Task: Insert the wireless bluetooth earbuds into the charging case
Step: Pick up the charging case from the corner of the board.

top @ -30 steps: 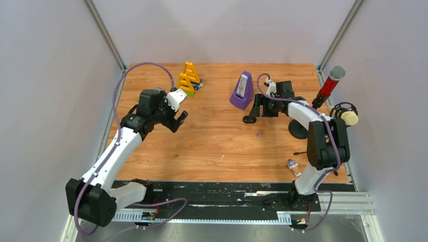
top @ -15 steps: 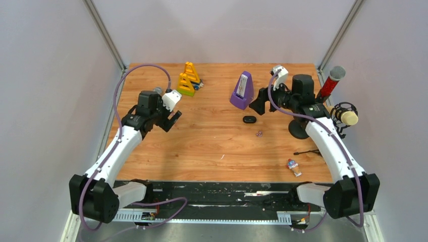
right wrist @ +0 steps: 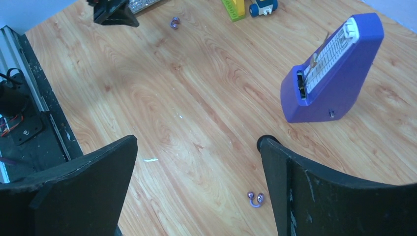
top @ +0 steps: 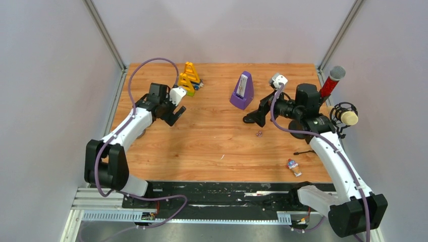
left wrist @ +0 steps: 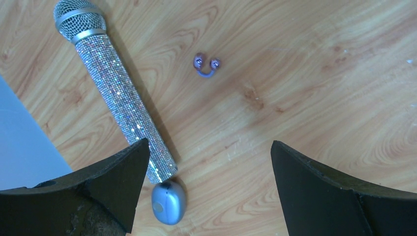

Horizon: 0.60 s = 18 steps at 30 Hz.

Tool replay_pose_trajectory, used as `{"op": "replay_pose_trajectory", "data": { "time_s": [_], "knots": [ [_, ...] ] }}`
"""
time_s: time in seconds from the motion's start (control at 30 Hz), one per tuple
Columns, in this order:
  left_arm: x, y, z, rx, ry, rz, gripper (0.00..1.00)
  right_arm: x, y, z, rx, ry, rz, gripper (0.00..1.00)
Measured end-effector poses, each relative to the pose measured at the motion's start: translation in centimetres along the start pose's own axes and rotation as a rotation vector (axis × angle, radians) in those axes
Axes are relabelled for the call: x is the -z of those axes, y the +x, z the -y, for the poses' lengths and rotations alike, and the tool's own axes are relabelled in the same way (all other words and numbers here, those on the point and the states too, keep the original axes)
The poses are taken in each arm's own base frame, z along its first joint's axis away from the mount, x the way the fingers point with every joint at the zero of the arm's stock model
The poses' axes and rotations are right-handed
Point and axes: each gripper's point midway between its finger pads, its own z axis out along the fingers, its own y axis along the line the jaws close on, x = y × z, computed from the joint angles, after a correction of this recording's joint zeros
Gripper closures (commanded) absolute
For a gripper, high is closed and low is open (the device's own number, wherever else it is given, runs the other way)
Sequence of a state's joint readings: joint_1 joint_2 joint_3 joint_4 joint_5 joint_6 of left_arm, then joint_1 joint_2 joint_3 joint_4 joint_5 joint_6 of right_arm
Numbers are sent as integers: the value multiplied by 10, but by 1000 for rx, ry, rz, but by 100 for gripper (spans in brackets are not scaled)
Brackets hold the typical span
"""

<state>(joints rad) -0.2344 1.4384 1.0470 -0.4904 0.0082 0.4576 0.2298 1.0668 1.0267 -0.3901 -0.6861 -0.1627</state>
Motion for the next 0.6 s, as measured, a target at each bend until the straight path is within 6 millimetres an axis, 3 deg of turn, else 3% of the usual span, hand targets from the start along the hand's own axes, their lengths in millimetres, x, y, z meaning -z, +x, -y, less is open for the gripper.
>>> {"op": "replay_pose_trajectory", "data": {
  "time_s": [0.3,0.5,0.6],
  "knots": [
    [-1,2,-14,7,-34,-23,0,-5,10,4,18,13,-20,1],
    [34,22,-38,54,-96,-48,0,-9,16,9,3,25,-39,1],
    [56,51,-61,102,-162,-77,0,-10,17,7,1,19,-42,1]
  ]
}}
